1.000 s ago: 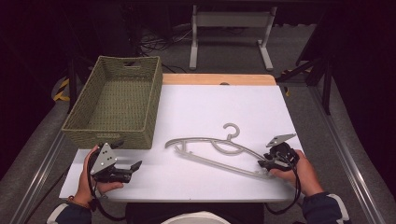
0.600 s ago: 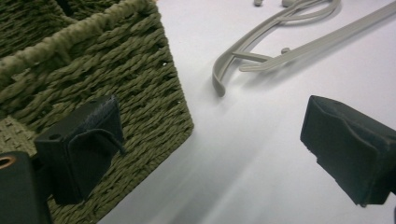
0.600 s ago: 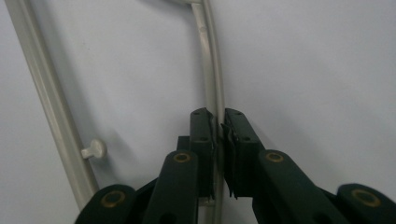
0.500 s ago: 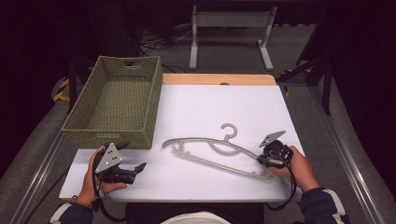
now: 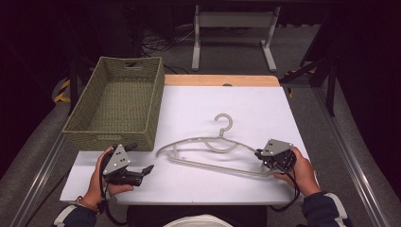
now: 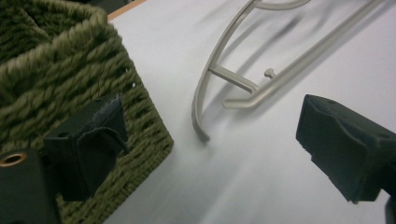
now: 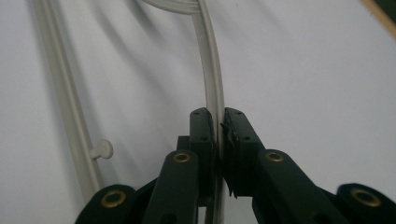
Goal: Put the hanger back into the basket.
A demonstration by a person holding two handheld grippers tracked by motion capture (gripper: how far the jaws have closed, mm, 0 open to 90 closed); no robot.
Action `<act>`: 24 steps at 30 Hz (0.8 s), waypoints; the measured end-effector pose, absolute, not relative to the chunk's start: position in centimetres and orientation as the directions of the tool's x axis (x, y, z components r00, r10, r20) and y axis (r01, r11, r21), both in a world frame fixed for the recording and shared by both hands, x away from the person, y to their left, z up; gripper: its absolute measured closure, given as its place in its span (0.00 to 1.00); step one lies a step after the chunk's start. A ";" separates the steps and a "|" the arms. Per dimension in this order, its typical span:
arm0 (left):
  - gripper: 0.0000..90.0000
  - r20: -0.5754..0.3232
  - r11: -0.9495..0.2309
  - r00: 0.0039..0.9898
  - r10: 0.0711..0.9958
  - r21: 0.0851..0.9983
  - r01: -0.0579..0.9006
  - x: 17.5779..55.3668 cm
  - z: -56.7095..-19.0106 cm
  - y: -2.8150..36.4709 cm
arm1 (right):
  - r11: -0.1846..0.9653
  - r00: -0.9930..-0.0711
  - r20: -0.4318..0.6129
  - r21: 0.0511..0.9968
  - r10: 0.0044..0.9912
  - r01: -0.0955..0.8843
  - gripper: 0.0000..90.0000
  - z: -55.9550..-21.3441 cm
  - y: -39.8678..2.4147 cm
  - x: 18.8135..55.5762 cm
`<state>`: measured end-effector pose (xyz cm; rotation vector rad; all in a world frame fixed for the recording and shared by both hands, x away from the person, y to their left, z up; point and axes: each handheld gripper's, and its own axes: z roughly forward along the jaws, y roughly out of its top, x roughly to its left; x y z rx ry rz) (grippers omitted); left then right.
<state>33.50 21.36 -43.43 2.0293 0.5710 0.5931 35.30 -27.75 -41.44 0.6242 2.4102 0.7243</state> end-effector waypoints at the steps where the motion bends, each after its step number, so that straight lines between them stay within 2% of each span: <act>1: 0.11 0.210 -0.490 0.776 0.594 0.860 0.143 33.6 -43.1 20.9 | 0.748 -0.746 -0.360 0.607 0.560 0.269 0.92 -41.4 -27.7 35.3; 4: 0.11 0.241 -0.512 0.776 0.583 0.851 0.119 33.7 -42.5 20.1 | 0.765 -0.725 -0.433 0.614 0.535 0.197 0.92 -40.3 -27.0 34.6; 7: 0.13 0.270 -0.533 0.769 0.580 0.839 0.107 33.9 -41.8 19.2 | 0.756 -0.723 -0.457 0.641 0.518 0.137 0.92 -39.2 -26.4 34.0; 13: 0.20 0.390 -0.621 0.706 0.591 0.778 0.091 33.9 -40.3 17.0 | 0.778 -0.709 -0.512 0.623 0.484 0.080 0.92 -38.0 -25.1 33.6; 19: 0.26 0.400 -0.651 0.711 0.579 0.752 0.107 34.6 -40.0 16.2 | 0.808 -0.717 -0.542 0.587 0.437 0.049 0.92 -37.5 -23.5 33.6; 24: 0.40 0.435 -0.707 0.723 0.537 0.699 0.104 34.9 -40.1 15.1 | 0.819 -0.732 -0.555 0.573 0.394 0.007 0.92 -37.0 -21.5 33.9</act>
